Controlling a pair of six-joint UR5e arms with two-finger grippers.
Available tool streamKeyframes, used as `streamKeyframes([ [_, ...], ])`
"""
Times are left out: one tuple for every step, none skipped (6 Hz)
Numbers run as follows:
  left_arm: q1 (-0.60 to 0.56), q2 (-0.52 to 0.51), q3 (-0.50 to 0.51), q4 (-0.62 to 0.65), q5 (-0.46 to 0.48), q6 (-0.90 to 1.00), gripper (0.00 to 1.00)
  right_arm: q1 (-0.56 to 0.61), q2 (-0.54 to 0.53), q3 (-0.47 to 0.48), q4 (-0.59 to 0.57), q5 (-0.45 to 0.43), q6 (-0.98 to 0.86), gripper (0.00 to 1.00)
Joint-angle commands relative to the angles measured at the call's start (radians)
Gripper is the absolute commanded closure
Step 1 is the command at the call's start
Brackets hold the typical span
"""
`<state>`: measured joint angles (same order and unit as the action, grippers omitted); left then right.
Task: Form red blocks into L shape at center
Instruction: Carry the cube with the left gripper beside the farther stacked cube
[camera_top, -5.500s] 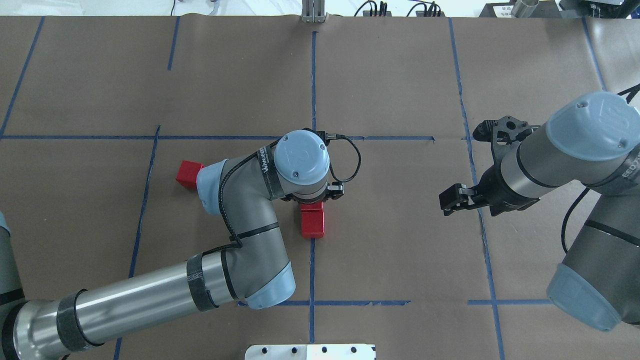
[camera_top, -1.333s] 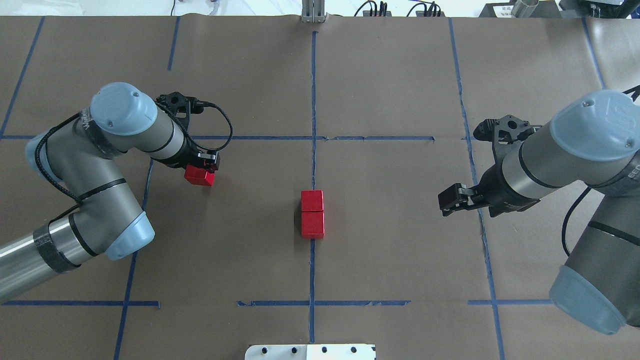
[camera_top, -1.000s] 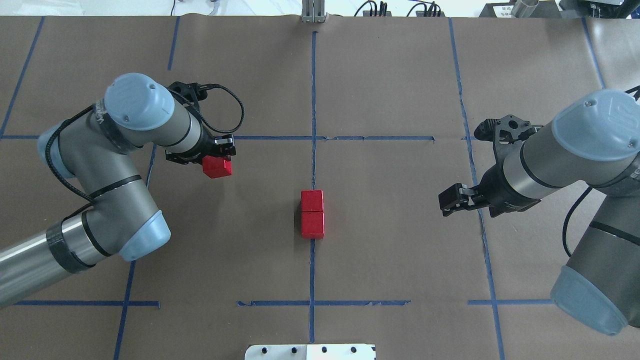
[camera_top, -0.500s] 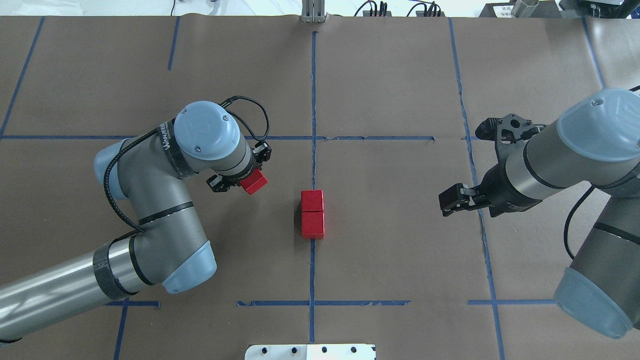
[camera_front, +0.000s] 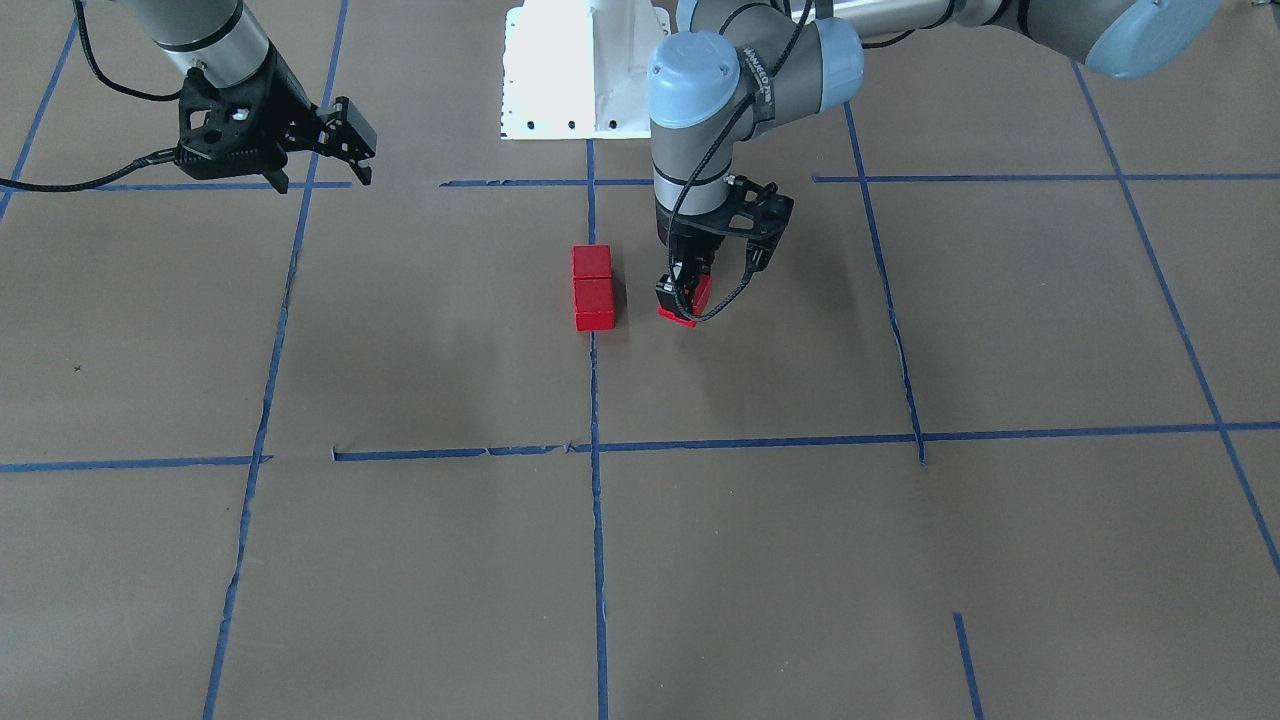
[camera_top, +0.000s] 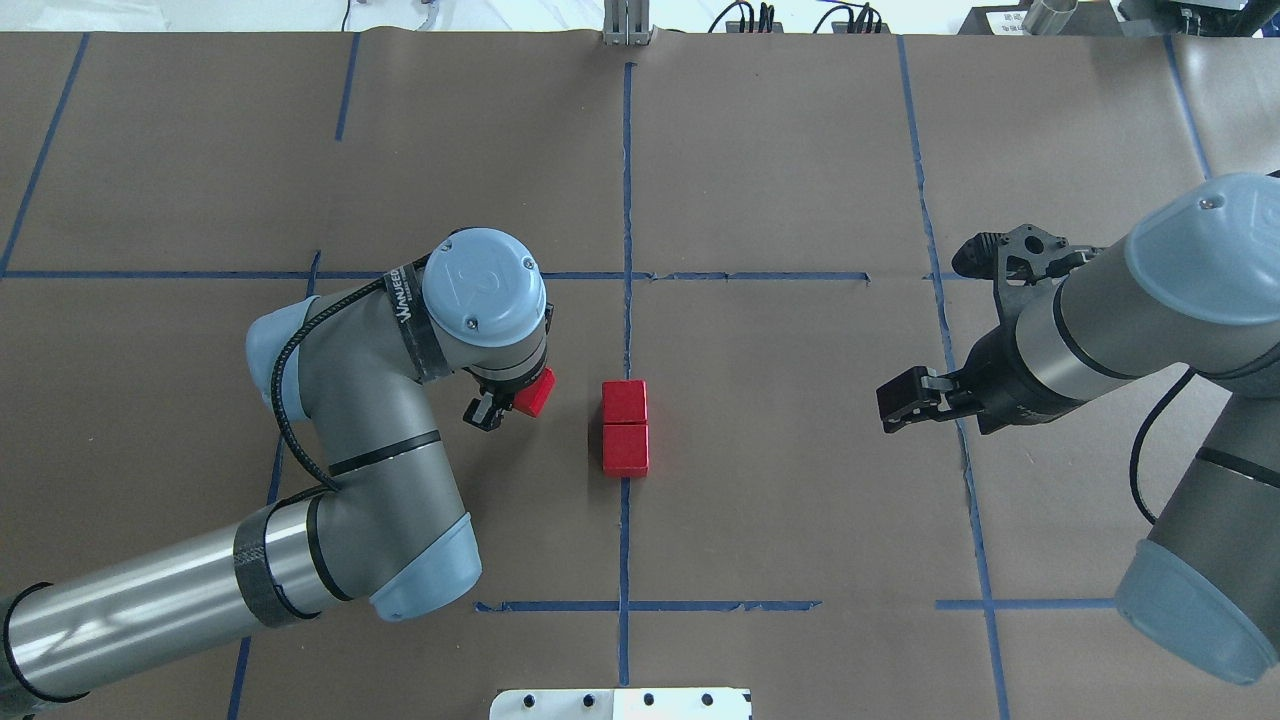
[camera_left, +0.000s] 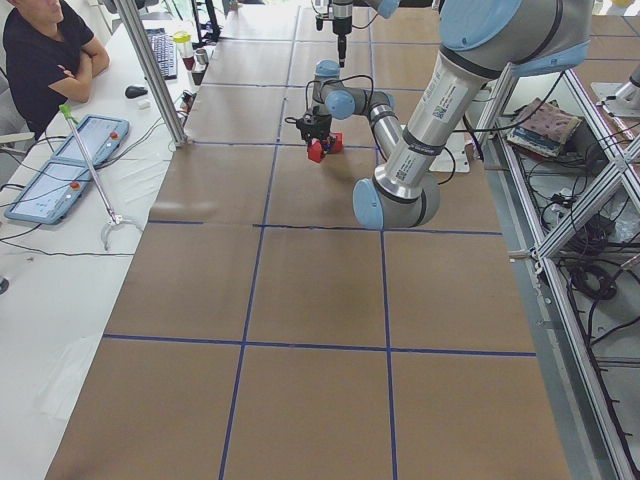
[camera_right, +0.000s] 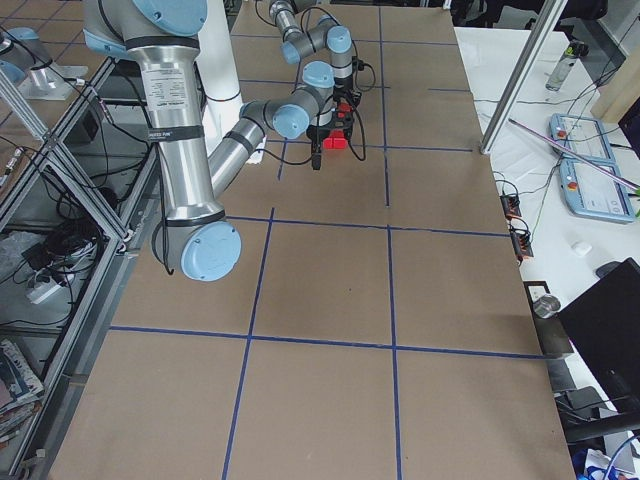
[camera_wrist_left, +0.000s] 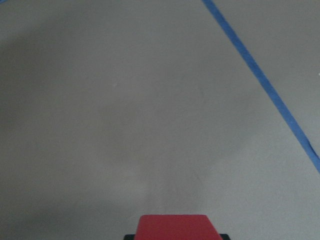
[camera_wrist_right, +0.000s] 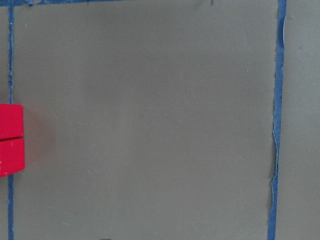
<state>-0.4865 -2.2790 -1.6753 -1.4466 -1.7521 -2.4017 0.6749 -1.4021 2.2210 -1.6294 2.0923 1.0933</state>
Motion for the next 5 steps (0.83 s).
streamKeyframes([
  [0.02,-0.005,0.005,-0.006,-0.003,-0.17,1.0,0.0,0.0,0.008,-0.001,0.0,0.0,0.0],
  [0.014,-0.008,0.008,-0.027,-0.004,-0.241,1.0,0.0,0.0,0.009,0.0,0.0,0.0,0.0],
  [0.016,-0.013,0.008,-0.028,-0.006,-0.348,1.0,0.0,0.0,0.009,-0.001,0.002,0.0,0.0],
  [0.017,-0.016,0.02,-0.028,-0.01,-0.372,1.0,-0.001,0.0,0.008,-0.001,0.0,0.0,0.0],
  [0.019,-0.028,0.061,-0.028,-0.009,-0.399,1.0,-0.002,0.0,0.008,-0.001,0.0,0.0,0.0],
])
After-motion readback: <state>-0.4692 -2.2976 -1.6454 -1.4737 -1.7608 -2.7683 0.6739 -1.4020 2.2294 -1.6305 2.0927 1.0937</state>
